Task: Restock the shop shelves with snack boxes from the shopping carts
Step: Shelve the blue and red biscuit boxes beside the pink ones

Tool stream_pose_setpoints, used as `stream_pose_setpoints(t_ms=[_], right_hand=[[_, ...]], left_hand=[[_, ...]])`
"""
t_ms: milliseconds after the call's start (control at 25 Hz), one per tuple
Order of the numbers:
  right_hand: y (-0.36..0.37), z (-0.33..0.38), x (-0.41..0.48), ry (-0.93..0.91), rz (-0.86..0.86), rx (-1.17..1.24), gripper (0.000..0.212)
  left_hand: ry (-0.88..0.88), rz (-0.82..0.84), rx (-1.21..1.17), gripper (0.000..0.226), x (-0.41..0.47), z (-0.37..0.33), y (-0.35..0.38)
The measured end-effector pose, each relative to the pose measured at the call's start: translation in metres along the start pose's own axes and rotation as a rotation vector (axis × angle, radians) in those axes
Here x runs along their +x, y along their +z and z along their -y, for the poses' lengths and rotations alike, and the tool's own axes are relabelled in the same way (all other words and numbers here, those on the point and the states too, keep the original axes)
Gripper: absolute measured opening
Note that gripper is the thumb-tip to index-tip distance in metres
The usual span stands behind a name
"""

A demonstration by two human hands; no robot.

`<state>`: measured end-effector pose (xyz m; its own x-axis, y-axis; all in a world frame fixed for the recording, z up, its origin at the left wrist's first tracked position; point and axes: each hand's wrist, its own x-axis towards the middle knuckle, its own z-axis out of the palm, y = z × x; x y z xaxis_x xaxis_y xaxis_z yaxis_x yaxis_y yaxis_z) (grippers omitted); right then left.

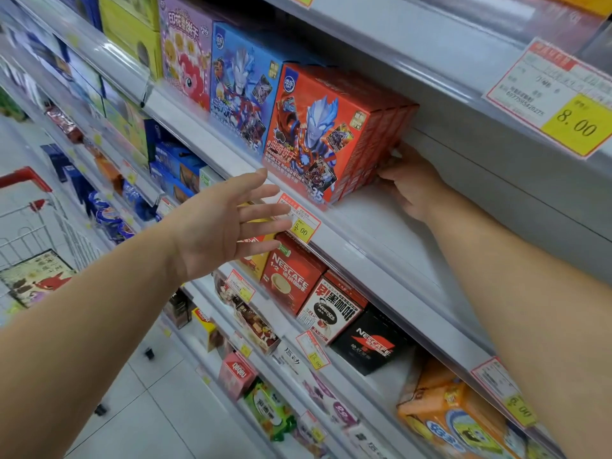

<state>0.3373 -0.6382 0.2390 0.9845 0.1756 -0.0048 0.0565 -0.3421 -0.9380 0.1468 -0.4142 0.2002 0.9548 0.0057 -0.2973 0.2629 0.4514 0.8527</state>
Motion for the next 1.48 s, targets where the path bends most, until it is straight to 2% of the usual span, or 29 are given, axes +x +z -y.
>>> stream_pose_setpoints(t_ms=[80, 120, 200, 240, 280, 360, 520, 760, 1040, 1200, 1320, 1480], right_hand=[[-0.004, 0.004, -0.012, -0.004, -0.087, 0.010, 0.063], [-0.006, 0.007, -0.022, -0.043, -0.188, 0.002, 0.056], [-0.001, 0.013, -0.059, -0.173, -0.463, 0.021, 0.048], [0.008, 0.015, -0.082, -0.267, -0.543, 0.028, 0.043], [0.022, 0.019, -0.107, -0.340, -0.547, 0.060, 0.037], [0.057, 0.031, -0.153, -0.388, -0.409, 0.162, 0.037], [0.129, 0.054, -0.186, -0.307, -0.100, 0.224, 0.040], [0.312, 0.064, -0.207, -0.122, 0.233, 0.157, 0.036], [0.558, 0.013, -0.277, 0.155, 0.589, -0.054, 0.037], [0.636, -0.018, -0.297, 0.288, 0.742, -0.233, 0.026], [0.686, -0.035, -0.307, 0.264, 0.883, -0.381, 0.028], [0.756, -0.045, -0.328, 0.073, 1.147, -0.550, 0.044]], left_hand=[[-0.013, -0.003, -0.016, 0.046, -0.003, -0.001, 0.002], [-0.023, -0.008, -0.027, 0.045, -0.006, -0.001, 0.003], [-0.036, -0.033, -0.060, 0.044, -0.013, -0.003, 0.003], [-0.038, -0.058, -0.077, 0.043, -0.018, -0.005, 0.000], [-0.042, -0.085, -0.094, 0.042, -0.024, -0.008, -0.005], [-0.059, -0.142, -0.126, 0.042, -0.037, -0.013, -0.015], [-0.036, -0.243, -0.189, 0.040, -0.073, -0.019, -0.062], [-0.063, -0.520, -0.272, 0.026, -0.163, -0.006, -0.219], [-0.229, -0.889, -0.319, 0.020, -0.292, 0.035, -0.429], [-0.259, -1.062, -0.361, 0.018, -0.330, 0.057, -0.501], [-0.249, -1.178, -0.393, 0.023, -0.345, 0.074, -0.541], [-0.266, -1.281, -0.421, 0.033, -0.356, 0.090, -0.576]])
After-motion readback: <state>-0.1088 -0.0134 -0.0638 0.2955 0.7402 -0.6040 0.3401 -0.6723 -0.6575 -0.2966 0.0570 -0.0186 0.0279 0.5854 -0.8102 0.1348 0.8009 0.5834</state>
